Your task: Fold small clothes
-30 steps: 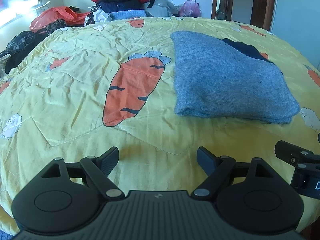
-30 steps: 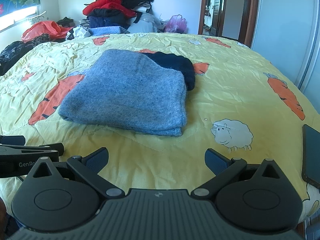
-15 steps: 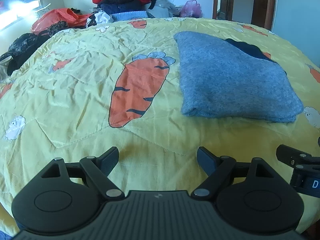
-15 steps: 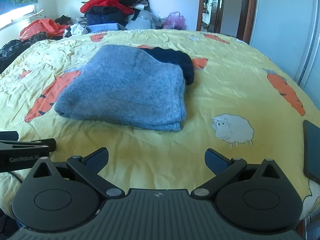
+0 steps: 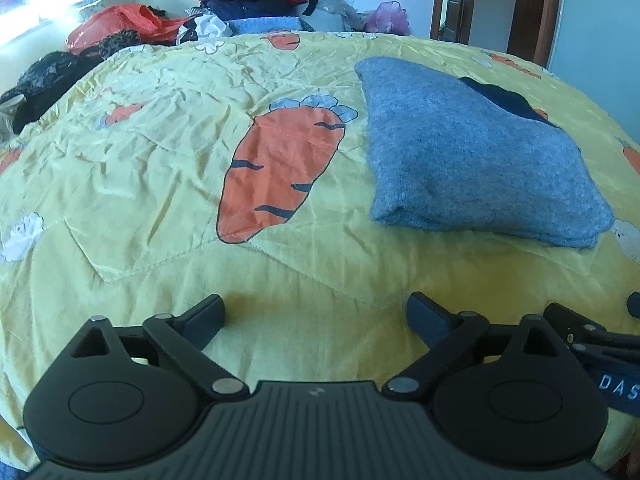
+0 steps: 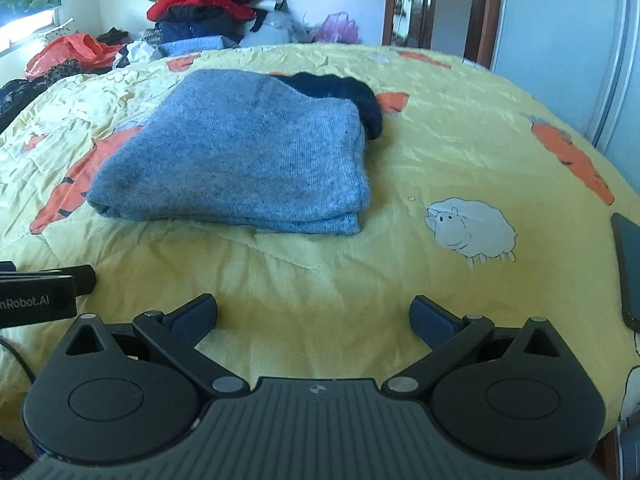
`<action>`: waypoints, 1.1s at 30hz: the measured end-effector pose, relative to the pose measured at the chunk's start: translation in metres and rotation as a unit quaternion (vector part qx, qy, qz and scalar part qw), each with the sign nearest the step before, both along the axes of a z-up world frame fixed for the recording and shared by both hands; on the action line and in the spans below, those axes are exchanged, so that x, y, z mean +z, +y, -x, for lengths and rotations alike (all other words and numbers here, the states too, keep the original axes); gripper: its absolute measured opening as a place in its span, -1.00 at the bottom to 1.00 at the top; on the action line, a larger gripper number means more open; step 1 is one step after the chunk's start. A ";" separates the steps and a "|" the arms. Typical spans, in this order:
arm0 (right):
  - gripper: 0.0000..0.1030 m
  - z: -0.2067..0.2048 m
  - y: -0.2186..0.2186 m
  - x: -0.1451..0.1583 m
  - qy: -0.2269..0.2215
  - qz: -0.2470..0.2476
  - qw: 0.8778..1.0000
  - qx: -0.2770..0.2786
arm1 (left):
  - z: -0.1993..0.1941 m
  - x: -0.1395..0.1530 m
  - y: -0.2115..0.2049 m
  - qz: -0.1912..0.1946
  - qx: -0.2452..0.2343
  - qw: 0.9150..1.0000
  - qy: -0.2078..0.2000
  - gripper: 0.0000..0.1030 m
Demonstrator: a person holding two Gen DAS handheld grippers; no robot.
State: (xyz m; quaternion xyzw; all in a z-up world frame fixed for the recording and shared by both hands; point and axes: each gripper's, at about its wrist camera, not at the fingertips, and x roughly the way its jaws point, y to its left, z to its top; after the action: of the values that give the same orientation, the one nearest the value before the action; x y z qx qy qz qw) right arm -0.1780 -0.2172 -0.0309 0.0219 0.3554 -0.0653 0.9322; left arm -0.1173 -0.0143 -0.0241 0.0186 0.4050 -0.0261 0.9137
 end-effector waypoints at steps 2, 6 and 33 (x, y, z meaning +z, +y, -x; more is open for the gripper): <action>1.00 0.003 0.002 -0.002 -0.011 0.004 1.000 -0.004 | 0.001 -0.001 0.000 -0.002 0.002 1.000 -0.001 0.98; 1.00 0.002 0.001 -0.001 -0.013 0.003 1.000 -0.004 | 0.002 -0.002 0.000 0.000 0.003 1.000 -0.005 1.00; 1.00 0.011 0.005 -0.008 -0.049 0.011 0.999 -0.005 | 0.009 -0.005 0.001 0.002 -0.001 1.000 -0.028 1.00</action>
State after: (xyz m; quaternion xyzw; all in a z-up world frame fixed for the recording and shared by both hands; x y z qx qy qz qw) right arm -0.1888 -0.2123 -0.0387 0.0168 0.3086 -0.0722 0.9483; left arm -0.1259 -0.0130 -0.0287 0.0176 0.3788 -0.0271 0.9249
